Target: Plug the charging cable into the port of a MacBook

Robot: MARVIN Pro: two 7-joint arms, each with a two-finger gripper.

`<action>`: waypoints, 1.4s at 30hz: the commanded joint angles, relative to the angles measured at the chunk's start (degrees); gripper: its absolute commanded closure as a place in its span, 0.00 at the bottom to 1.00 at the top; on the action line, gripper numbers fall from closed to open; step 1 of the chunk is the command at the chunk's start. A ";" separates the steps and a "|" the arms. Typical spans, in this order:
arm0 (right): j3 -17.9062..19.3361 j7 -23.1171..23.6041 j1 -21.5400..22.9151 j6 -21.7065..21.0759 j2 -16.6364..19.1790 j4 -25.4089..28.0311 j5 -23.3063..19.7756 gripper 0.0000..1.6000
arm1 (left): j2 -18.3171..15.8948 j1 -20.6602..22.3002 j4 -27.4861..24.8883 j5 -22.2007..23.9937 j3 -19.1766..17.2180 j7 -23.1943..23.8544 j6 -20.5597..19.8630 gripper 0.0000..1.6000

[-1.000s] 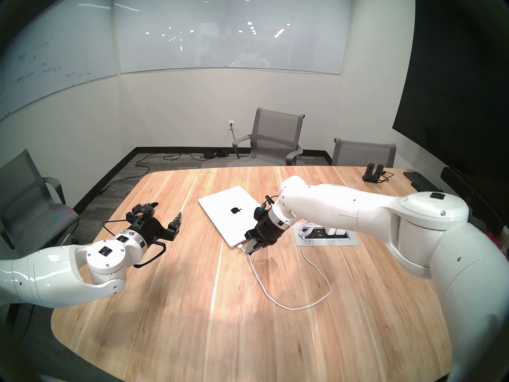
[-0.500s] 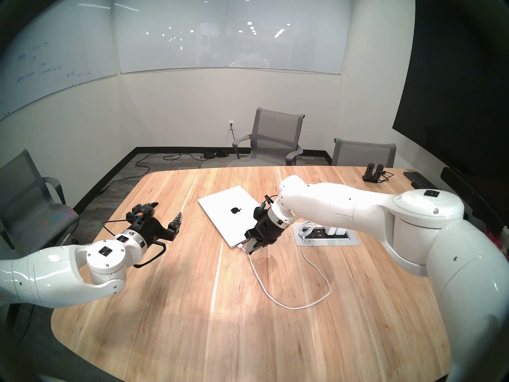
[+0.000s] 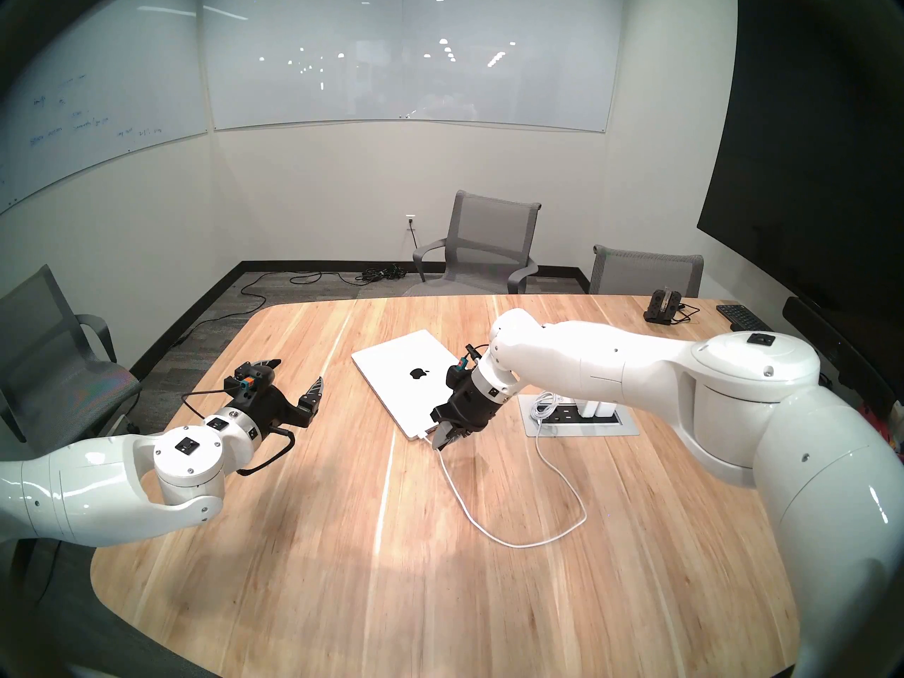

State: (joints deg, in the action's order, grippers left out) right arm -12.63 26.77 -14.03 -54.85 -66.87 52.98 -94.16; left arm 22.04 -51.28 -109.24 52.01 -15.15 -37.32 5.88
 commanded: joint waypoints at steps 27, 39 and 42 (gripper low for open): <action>-2.12 0.71 2.50 -0.15 -0.78 -0.85 -2.02 1.00 | 0.09 0.81 -0.12 0.13 -0.77 0.07 0.22 0.00; -2.93 0.76 2.77 -0.15 -0.46 -0.49 -2.66 1.00 | 0.09 0.81 -0.12 0.13 -0.77 0.07 0.22 0.00; -3.11 0.64 2.85 -0.15 -0.39 -0.37 -2.89 1.00 | 0.09 0.81 -0.12 0.13 -0.77 0.07 0.22 0.00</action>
State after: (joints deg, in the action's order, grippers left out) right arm -15.69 27.44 -12.76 -54.85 -67.66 52.41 -96.31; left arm 22.04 -51.28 -109.24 52.01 -15.15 -37.32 5.88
